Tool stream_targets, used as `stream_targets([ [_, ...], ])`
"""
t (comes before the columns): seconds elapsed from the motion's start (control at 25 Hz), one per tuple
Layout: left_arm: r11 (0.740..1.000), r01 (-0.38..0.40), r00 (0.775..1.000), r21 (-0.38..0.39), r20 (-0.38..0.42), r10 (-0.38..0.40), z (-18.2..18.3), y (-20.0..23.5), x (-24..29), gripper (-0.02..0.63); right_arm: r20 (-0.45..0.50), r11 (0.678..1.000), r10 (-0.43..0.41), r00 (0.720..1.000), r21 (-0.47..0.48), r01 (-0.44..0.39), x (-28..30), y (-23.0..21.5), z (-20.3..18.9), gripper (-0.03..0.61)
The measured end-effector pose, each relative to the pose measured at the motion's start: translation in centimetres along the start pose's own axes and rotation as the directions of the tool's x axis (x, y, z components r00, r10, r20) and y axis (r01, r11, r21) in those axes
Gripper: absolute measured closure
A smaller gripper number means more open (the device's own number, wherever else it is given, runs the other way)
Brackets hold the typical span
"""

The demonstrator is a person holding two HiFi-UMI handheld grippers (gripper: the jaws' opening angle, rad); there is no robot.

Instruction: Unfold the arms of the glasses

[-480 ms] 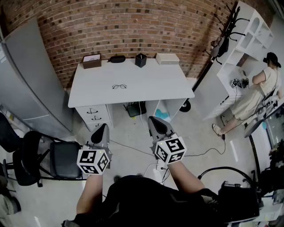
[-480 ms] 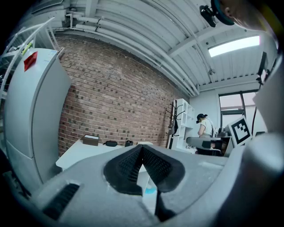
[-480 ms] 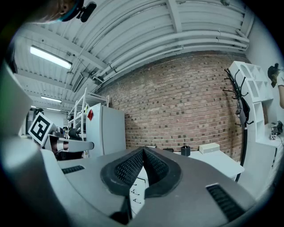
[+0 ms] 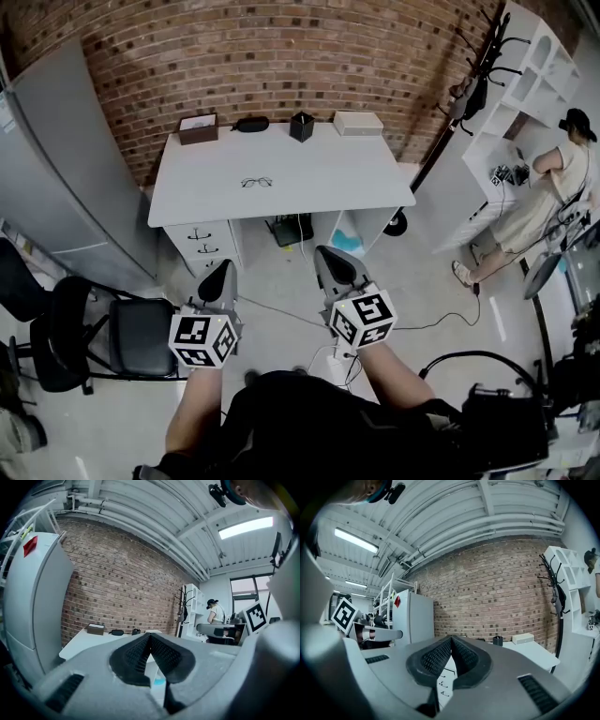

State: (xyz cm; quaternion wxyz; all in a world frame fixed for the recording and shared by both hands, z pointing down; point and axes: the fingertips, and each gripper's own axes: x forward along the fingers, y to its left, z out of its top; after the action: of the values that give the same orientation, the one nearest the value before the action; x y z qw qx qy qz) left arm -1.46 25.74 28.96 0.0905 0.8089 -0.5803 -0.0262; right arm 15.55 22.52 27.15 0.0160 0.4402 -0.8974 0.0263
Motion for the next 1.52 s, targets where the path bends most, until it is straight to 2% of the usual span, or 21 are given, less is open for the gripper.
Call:
stream_targets([
  [0.28, 0.999, 0.032, 0.999, -0.012, -0.004, -0.032, -0.5, 0.2, -0.6, 0.604, -0.018, 0.999, 0.032, 0.999, 0.024, -0.031, 0.4, 1.1, -0.2, 0.571],
  [0.68, 0.997, 0.073, 0.997, -0.008, -0.015, -0.073, -1.1, 2.1, -1.5, 0.604, -0.034, 1.000, 0.003, 0.999, 0.017, -0.002, 2.0, 3.2, -0.8, 0.571],
  [0.76, 0.997, 0.082, 0.996, -0.013, -0.015, -0.083, -1.1, 2.7, -1.6, 0.604, -0.032, 1.000, -0.006, 0.999, -0.001, 0.006, 2.5, 3.9, -0.7, 0.571],
  [0.92, 0.993, 0.115, 0.993, -0.027, -0.021, -0.115, -1.4, 3.6, -1.6, 0.604, -0.037, 0.995, -0.017, 0.999, -0.096, 0.013, 3.6, 5.9, -0.7, 0.571],
  [1.0, 0.991, 0.130, 0.991, -0.037, -0.014, -0.131, -1.2, 3.9, -1.7, 0.604, -0.050, 0.994, -0.029, 0.998, -0.109, 0.023, 3.9, 6.5, -0.9, 0.571],
  [1.16, 0.987, 0.152, 0.988, -0.044, -0.012, -0.152, -1.0, 5.1, -2.2, 0.604, -0.048, 0.995, -0.070, 0.996, -0.081, 0.066, 4.2, 7.0, -0.9, 0.571],
  [1.52, 0.983, 0.178, 0.984, -0.054, -0.014, -0.179, -1.4, 5.7, -2.0, 0.604, -0.054, 0.996, -0.074, 0.996, -0.057, 0.071, 4.9, 7.5, -1.2, 0.571],
])
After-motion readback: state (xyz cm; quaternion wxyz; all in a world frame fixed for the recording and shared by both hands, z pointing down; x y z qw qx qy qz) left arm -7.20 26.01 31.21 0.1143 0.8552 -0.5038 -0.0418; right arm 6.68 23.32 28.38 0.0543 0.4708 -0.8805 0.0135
